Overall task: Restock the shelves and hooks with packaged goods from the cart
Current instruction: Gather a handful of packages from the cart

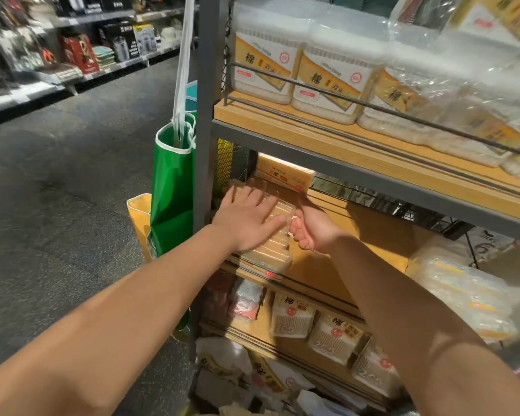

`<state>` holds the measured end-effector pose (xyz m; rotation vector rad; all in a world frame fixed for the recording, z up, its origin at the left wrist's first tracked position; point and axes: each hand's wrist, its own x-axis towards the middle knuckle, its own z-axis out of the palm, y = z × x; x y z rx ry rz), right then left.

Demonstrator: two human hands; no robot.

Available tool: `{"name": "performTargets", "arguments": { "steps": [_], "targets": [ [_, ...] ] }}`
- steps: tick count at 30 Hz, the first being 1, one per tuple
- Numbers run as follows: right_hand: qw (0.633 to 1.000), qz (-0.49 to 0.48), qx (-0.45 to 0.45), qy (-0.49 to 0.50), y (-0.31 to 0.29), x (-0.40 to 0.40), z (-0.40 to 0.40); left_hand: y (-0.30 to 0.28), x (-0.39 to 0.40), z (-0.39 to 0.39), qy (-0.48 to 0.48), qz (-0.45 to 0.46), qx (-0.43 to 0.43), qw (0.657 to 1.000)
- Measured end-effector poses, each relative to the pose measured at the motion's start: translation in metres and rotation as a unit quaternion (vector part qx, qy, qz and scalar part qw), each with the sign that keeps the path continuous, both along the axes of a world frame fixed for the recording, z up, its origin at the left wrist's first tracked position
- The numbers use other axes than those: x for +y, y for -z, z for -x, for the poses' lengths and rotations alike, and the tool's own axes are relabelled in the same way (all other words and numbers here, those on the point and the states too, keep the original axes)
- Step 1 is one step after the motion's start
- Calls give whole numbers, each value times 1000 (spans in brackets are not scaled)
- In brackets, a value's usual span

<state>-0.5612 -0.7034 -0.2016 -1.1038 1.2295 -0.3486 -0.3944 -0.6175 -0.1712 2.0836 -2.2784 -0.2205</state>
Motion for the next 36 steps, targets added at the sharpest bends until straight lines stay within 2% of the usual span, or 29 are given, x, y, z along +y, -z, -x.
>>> {"name": "performTargets", "arguments": {
  "steps": [4,5,7,10,15,23,24,28,31,36],
  "targets": [
    [997,-70,-17,-41,5,-25,10,-1,-9,0,-5,-22,16,1000],
    [998,-48,-7,-28,8,-31,12,-1,-9,0,-5,-22,17,1000],
    [996,47,42,68,12,-41,9,0,-10,0,-7,-14,19,1000],
    [970,157,93,161,13,-56,-4,4,-11,-1,-8,-8,23,1000],
    [945,241,162,147,17,-83,-20,6,-13,0,-19,-2,29,999],
    [926,318,168,110,16,-64,-29,7,-11,0,-17,6,38,999],
    [933,307,156,101,14,-58,-27,7,-11,0,-16,5,38,999],
    [975,191,-10,109,9,-39,-11,6,-10,-1,-13,3,37,999],
    [979,185,-30,74,17,-35,1,5,-9,-1,-11,-5,45,999],
    [982,149,-88,80,12,-19,-4,0,-3,-4,5,-4,46,999]
  ]
}}
